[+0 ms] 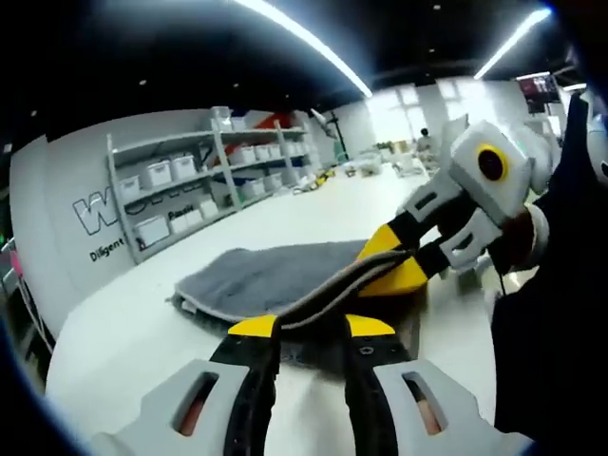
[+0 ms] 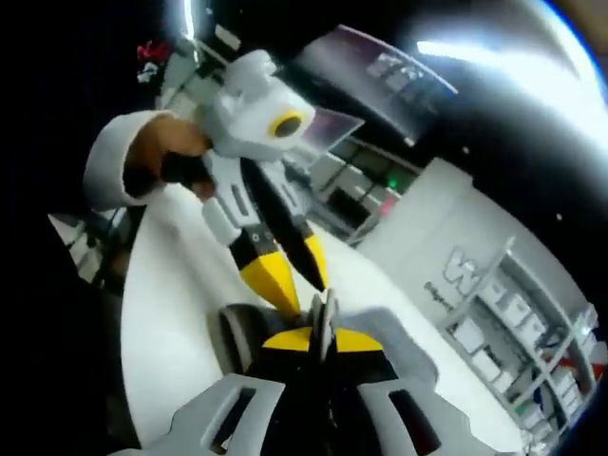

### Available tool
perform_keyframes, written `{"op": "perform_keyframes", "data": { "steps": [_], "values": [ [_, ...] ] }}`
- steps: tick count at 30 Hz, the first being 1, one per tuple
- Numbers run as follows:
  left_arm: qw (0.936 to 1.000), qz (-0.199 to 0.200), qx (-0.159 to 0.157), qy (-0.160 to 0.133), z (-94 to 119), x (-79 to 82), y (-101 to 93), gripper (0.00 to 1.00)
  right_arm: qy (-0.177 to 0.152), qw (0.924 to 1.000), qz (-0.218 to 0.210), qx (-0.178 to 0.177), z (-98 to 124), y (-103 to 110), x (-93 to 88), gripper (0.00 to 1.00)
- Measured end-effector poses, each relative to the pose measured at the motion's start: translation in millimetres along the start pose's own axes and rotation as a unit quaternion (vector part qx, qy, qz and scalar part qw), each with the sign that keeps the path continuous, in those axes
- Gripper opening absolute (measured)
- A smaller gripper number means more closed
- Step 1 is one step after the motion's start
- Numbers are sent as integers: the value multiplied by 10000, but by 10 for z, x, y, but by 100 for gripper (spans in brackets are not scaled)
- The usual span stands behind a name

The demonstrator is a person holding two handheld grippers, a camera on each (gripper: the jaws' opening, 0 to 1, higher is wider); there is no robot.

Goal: Open the folded towel by lifting each exposed corner and separating the folded layers until the towel lies flat within the target outline without major curled edges

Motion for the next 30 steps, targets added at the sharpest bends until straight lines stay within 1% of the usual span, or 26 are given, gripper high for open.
{"op": "perform_keyframes", "data": {
  "steps": [2, 5, 6, 7, 9, 10, 12, 13, 14, 15, 16, 17, 18, 20, 21, 22, 23, 24, 25, 28, 30],
  "values": [
    [9998, -172, 31, 53, -25, 8, 23, 26, -114, 9995, -295, -10, 26, -52, 18, 0],
    [9995, -289, 97, 23, -71, 22, 87, 28, -202, 9978, -624, 23, 59, -118, 35, 0],
    [9995, -306, 87, 22, -79, 25, 93, 29, -262, 9966, -781, 25, 78, -125, 44, 0],
    [9992, -386, -17, 92, -117, 25, 108, 29, -317, 9951, -936, 37, 87, -151, 44, 0],
    [9988, -462, -54, 177, -162, 33, 146, 30, -435, 9901, -1328, 150, 100, -198, 36, 0],
    [9981, -567, -50, 245, -186, 46, 176, 31, -450, 9893, -1380, 170, 103, -205, 35, 0],
    [9968, -755, -47, 254, -242, 108, 239, 35, -477, 9865, -1561, 140, 140, -293, -5, 0],
    [9951, -955, -160, 179, -275, 155, 248, 37, -498, 9851, -1639, 130, 150, -310, -6, 0],
    [9929, -1164, -240, -11, -303, 209, 248, 38, -531, 9833, -1737, 132, 168, -334, -5, 0],
    [9922, -1219, -234, -111, -321, 238, 263, 37, -557, 9820, -1803, 131, 187, -359, -3, 0],
    [9930, -1159, -213, -65, -337, 238, 285, 38, -577, 9808, -1859, 116, 206, -381, 1, 0],
    [9928, -1163, -268, -109, -366, 254, 300, 39, -590, 9804, -1878, 91, 223, -402, 4, 0],
    [9929, -1132, -334, -133, -387, 261, 306, 42, -609, 9800, -1895, 65, 240, -415, 12, 0],
    [9938, -1049, -356, -138, -415, 272, 321, 47, -652, 9787, -1943, 60, 262, -447, 36, 0],
    [9942, -1006, -351, -141, -425, 278, 330, 51, -676, 9774, -2003, 68, 274, -457, 43, 0],
    [9956, -879, -288, -151, -424, 287, 331, 56, -693, 9764, -2045, 73, 288, -464, 49, 0],
    [9974, -632, -284, -174, -411, 297, 293, 61, -696, 9763, -2046, 71, 292, -461, 53, 0],
    [9983, -454, -315, -187, -422, 305, 298, 67, -690, 9769, -2020, 58, 297, -463, 54, 0],
    [9985, -379, -342, -185, -422, 334, 323, 70, -685, 9774, -1998, 43, 302, -469, 56, 0],
    [9979, -525, -339, -194, -433, 345, 340, 72, -701, 9770, -2014, 34, 321, -489, 71, 0],
    [9972, -683, -284, -108, -448, 334, 390, 72, -705, 9768, -2020, 23, 340, -508, 85, 0]
  ]
}}
Point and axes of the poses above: the point that each gripper's makers call its tool centre point, and the gripper's own axes: z roughly backward along the fingers, y roughly to its left, x roughly out of its top, the point moved 5 cm from there along z, roughly backward along the fingers, and after that the axes turned 3 degrees about -x, right-handed, at the moved point
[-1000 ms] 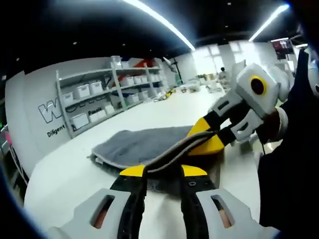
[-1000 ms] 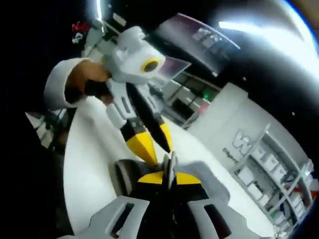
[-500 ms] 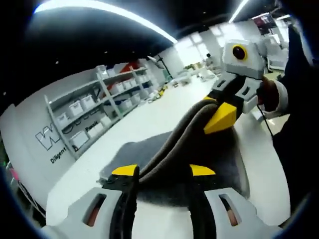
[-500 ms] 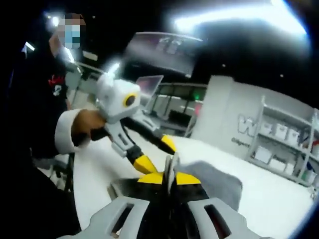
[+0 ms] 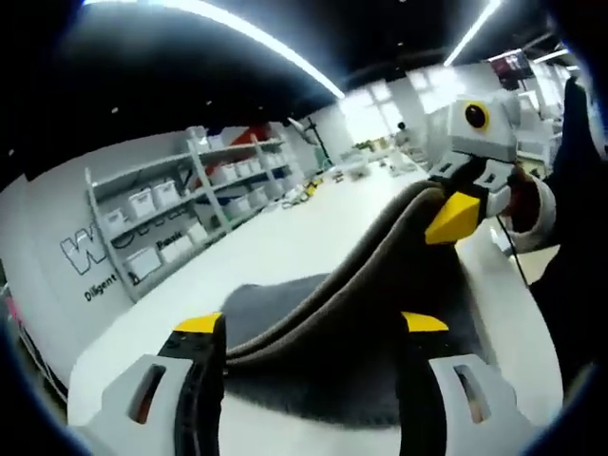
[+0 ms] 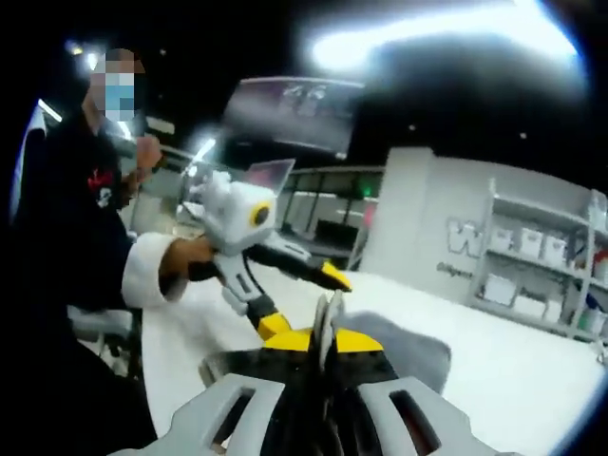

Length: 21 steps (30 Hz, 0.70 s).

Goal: Open the folded towel by lifting each exposed corner and separating the folded layers until the towel lies flat within the target outline without major curled edges

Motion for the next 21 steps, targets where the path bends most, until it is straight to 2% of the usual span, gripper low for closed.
{"op": "perform_keyframes", "data": {
  "steps": [2, 4, 10, 12, 17, 19, 21],
  "values": [
    [9990, -299, 130, 307, -8, -66, 103, 69, -21, 10000, -7, -23, 22, -18, 28, 0],
    [9976, -511, 155, 440, -32, -112, 152, 64, -48, 10000, -74, -20, 44, -42, 59, 0],
    [9942, -865, 267, 580, -137, -149, 303, 52, -93, 9997, -240, -1, 87, -91, 95, 0],
    [9908, -1151, 318, 641, -191, -139, 373, 48, -90, 9995, -290, 6, 104, -128, 101, 0],
    [9913, -1141, 294, 581, -351, -154, 511, 42, -108, 9992, -368, -59, 170, -192, 124, 0],
    [9917, -1095, 175, 645, -430, -203, 604, 41, -111, 9990, -427, -109, 206, -233, 125, 0],
    [9926, -1018, 39, 664, -473, -222, 606, 41, -121, 9986, -490, -136, 233, -281, 126, 0]
  ]
}}
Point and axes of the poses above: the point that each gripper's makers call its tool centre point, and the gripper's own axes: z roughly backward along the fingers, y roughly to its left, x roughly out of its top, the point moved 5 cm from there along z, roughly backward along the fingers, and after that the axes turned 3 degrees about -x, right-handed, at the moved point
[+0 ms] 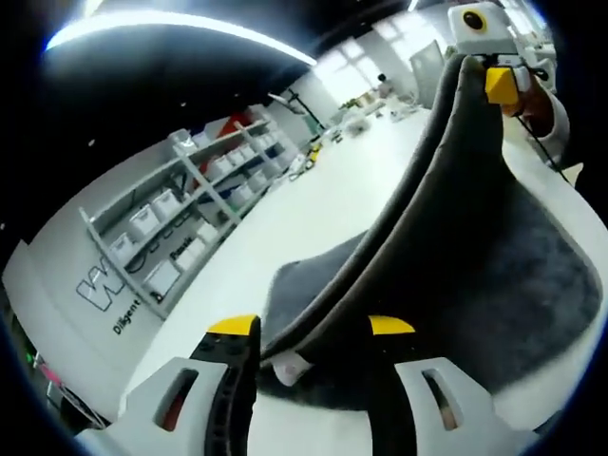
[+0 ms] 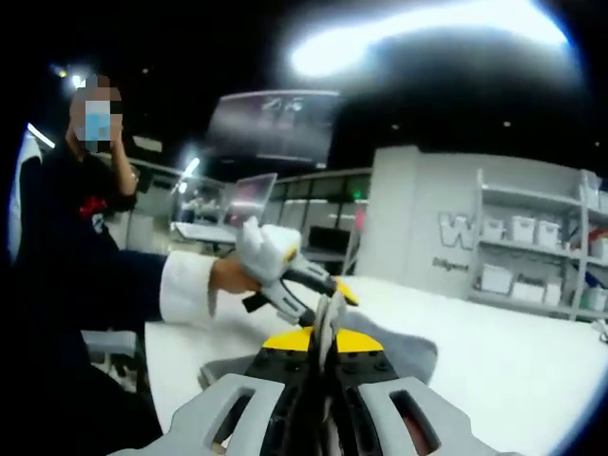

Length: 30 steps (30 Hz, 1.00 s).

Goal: Open the folded towel by lifting each exposed corner and separating the folded layers until the towel lies flat within the target outline without major curled edges

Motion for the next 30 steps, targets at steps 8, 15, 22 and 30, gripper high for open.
{"op": "perform_keyframes", "data": {
  "steps": [8, 15, 22, 30],
  "values": [
    [9989, -464, 9, 68, -189, -66, 113, 18, -26, 9995, -50, -313, 65, -180, -28, 0],
    [9989, -469, -52, -23, -221, 8, 182, 16, 49, 9969, 1, -779, 119, -332, -44, 0],
    [9986, -504, -82, -159, -292, 139, 256, 10, -37, 9908, -160, -1346, 221, -386, -92, 0],
    [9983, -554, -91, -180, -441, 330, 261, 8, -68, 9834, -699, -1676, 358, -498, -132, 0]
  ]
}}
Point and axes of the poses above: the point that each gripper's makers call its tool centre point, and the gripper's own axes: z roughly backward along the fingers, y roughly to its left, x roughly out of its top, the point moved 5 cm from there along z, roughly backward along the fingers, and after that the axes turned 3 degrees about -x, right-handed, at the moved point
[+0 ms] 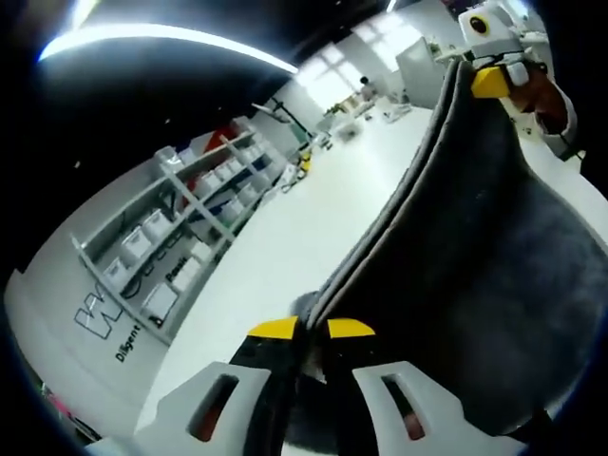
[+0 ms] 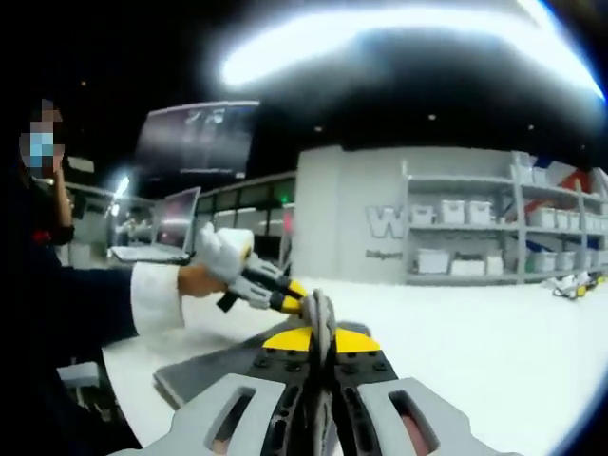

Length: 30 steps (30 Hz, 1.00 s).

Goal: Open the folded towel by lifting each exposed corner and separating the folded layers until the towel lies flat within the target outline without major curled edges

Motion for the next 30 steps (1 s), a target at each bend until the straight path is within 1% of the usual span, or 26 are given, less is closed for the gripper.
{"op": "perform_keyframes", "data": {
  "steps": [1, 2, 4, 7, 10, 18, 21, 27, 30],
  "values": [
    [10000, -31, -6, 10, -15, 28, -3, 8, 40, 9999, -161, -21, 20, -11, -20, 0],
    [10000, -56, -18, 12, -30, 70, -25, 7, 66, 9991, -424, -27, 49, -30, -42, 0],
    [9999, -93, -47, 9, -59, 119, -31, 7, 74, 9973, -724, -75, 89, -81, -71, 0],
    [9998, -170, -115, -11, -116, 162, -15, 7, 91, 9972, -720, -159, 132, -150, -80, 0],
    [9998, -135, -115, -74, -144, 209, 22, 7, 41, 9966, -771, -286, 177, -212, -60, 0],
    [9992, -362, -114, -102, -312, 408, 87, 7, -73, 9953, -756, -594, 240, -335, -5, 0],
    [9991, -370, -128, -154, -379, 459, 109, 7, -92, 9946, -762, -696, 262, -391, -3, 0],
    [9988, -465, -123, -97, -512, 547, 135, 7, -111, 9927, -834, -862, 297, -495, -7, 0],
    [9989, -439, -130, -91, -583, 577, 151, 7, -76, 9927, -778, -918, 300, -517, -22, 0]
  ]
}}
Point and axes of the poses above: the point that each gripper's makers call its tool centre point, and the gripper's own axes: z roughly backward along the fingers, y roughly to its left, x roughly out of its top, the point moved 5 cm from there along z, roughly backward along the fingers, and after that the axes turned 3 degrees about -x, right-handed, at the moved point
